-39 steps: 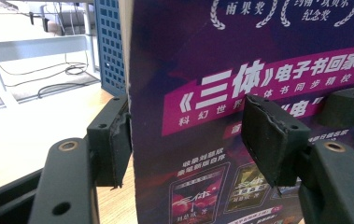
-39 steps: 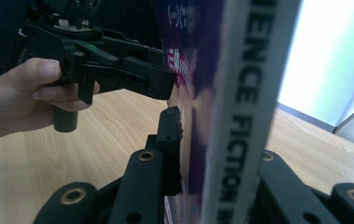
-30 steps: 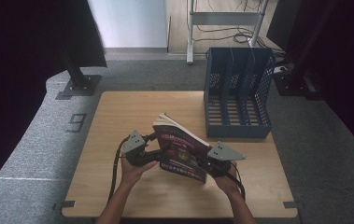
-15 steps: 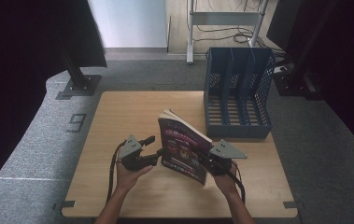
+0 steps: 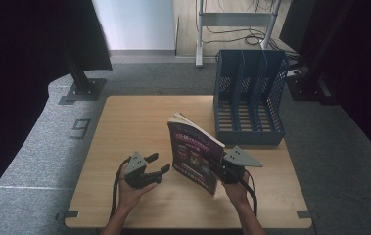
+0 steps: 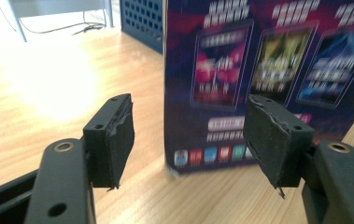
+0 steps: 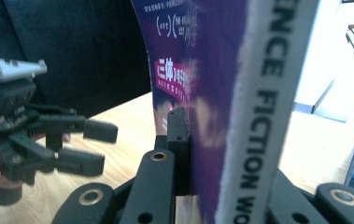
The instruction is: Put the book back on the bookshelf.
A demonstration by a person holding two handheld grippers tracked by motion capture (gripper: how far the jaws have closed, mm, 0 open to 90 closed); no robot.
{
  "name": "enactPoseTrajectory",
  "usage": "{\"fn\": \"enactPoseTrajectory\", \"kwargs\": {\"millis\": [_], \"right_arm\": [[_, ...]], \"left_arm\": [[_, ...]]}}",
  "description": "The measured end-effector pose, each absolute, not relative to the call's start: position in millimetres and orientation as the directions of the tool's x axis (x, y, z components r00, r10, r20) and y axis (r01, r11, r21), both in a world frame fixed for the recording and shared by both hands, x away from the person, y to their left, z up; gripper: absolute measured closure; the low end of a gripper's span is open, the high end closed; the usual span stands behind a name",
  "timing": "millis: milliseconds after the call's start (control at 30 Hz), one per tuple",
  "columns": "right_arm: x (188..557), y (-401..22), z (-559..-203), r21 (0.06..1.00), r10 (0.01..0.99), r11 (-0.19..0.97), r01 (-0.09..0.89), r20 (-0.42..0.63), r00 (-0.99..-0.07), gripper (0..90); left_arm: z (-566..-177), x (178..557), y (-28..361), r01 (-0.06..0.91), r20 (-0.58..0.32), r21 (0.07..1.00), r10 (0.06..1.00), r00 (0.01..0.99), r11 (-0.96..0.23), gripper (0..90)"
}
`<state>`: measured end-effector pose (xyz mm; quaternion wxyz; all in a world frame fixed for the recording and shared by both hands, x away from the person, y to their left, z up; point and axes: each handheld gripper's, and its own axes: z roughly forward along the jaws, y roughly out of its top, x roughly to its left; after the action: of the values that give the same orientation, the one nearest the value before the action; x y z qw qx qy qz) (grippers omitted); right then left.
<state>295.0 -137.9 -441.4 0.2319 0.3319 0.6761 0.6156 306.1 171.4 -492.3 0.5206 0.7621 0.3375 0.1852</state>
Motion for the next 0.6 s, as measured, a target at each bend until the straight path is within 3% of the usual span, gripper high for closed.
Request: {"fn": "enactPoseTrajectory", "kwargs": {"millis": [600], "right_arm": [[290.1, -148.5, -435.3, 0.991, 0.758, -0.013, 0.131, 0.095, -0.646, 81.8]], "left_arm": [[-496.0, 304.8, 177.0, 0.354, -0.079, 0.907, 0.736, 0.673, -0.227, 34.1]]}}
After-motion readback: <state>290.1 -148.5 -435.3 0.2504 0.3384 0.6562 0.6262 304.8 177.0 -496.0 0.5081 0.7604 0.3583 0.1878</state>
